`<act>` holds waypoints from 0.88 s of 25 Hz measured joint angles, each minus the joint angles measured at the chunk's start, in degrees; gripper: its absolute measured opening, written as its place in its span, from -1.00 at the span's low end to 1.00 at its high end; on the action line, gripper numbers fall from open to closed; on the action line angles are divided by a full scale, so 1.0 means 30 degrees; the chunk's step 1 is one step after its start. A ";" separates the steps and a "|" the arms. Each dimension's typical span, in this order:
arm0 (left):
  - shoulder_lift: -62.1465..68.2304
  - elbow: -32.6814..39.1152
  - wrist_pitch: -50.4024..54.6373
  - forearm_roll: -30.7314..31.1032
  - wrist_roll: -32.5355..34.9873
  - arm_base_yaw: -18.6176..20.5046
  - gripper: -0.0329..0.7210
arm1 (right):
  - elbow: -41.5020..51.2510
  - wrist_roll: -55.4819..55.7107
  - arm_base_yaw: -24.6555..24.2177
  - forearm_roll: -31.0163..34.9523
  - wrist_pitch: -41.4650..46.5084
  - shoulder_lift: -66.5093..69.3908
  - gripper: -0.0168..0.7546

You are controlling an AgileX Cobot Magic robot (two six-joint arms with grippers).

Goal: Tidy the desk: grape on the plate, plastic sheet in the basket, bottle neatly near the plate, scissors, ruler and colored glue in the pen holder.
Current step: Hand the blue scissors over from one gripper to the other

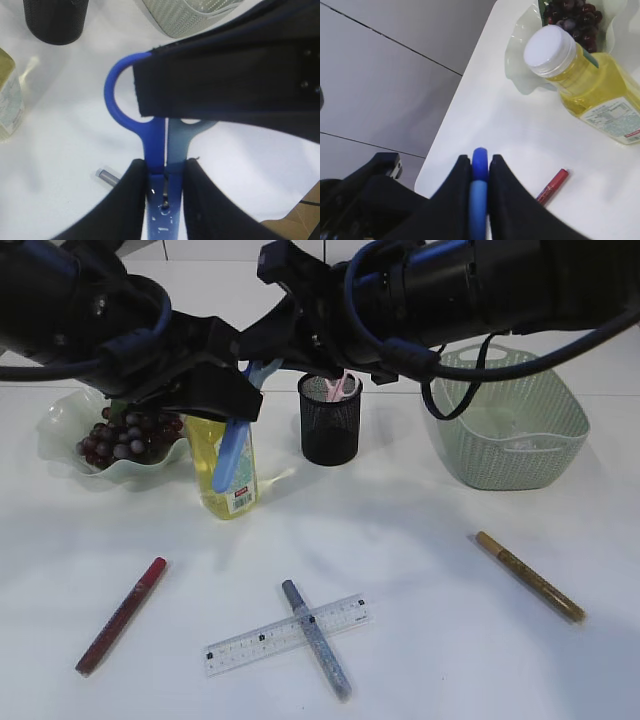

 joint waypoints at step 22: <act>-0.0134 -0.0001 0.0008 0.0599 0.0040 0.0000 0.77 | 0.0000 -0.0117 0.0000 -0.0062 -0.0195 0.0034 -0.82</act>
